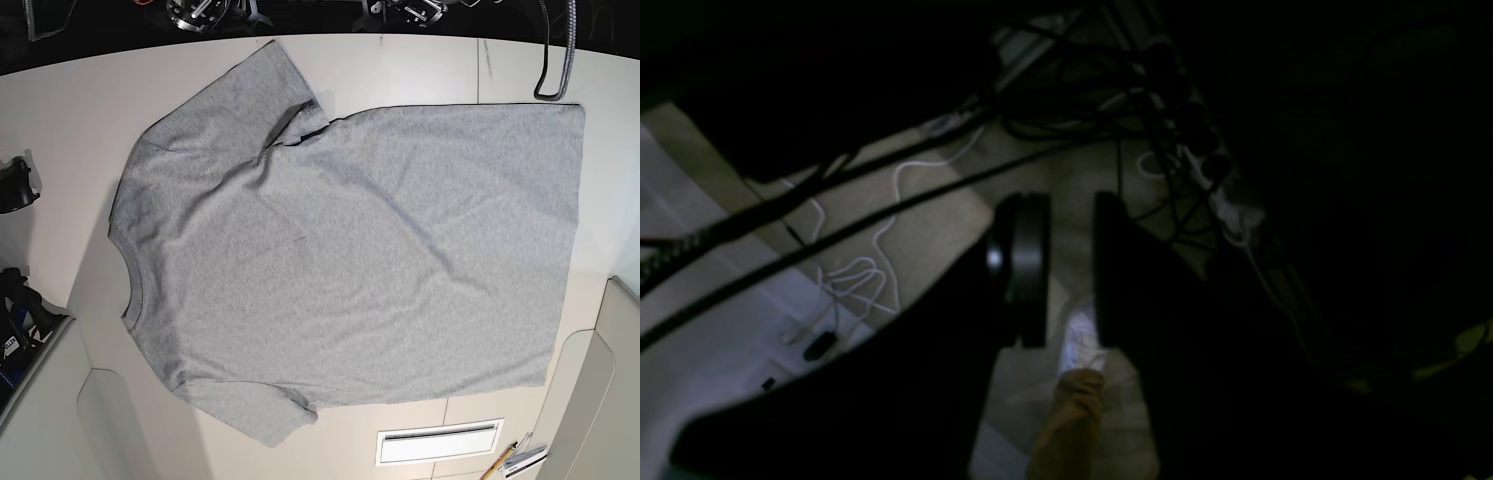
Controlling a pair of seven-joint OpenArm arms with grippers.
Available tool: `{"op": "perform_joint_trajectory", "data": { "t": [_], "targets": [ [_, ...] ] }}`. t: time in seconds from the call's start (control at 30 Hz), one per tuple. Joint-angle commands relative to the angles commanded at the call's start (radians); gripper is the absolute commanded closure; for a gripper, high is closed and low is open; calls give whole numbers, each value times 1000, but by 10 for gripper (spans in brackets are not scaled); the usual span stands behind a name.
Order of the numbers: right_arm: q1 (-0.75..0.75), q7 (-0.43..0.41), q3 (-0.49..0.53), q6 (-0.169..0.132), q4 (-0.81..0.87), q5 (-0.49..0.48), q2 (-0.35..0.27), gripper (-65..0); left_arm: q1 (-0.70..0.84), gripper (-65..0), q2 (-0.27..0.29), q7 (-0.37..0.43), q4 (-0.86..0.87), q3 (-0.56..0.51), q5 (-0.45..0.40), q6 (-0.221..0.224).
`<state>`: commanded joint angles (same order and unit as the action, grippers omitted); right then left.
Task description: Fold the T-shirt properly
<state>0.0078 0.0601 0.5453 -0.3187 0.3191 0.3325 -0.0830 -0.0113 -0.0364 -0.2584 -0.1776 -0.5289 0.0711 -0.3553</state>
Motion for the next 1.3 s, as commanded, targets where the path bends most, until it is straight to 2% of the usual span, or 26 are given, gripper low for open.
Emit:
{"op": "perform_joint_trajectory", "data": {
  "t": [0.73,0.87,1.03,1.3],
  "targets": [
    [0,0,0,0,2,0,0,-104,3,-103,-4,-1,0,0,0,0],
    [-1,0,0,0,2,0,-3,-104,20,-103,-24,0,0,0,52,0],
    [-22,0,0,0,23,0,-35,-104,82,-103,-71,0,-57,0,64,0],
    [-188,0,0,-2,295,0,-153,-104,249,-103,-171,-7,-282,0,108,0]
  ]
}}
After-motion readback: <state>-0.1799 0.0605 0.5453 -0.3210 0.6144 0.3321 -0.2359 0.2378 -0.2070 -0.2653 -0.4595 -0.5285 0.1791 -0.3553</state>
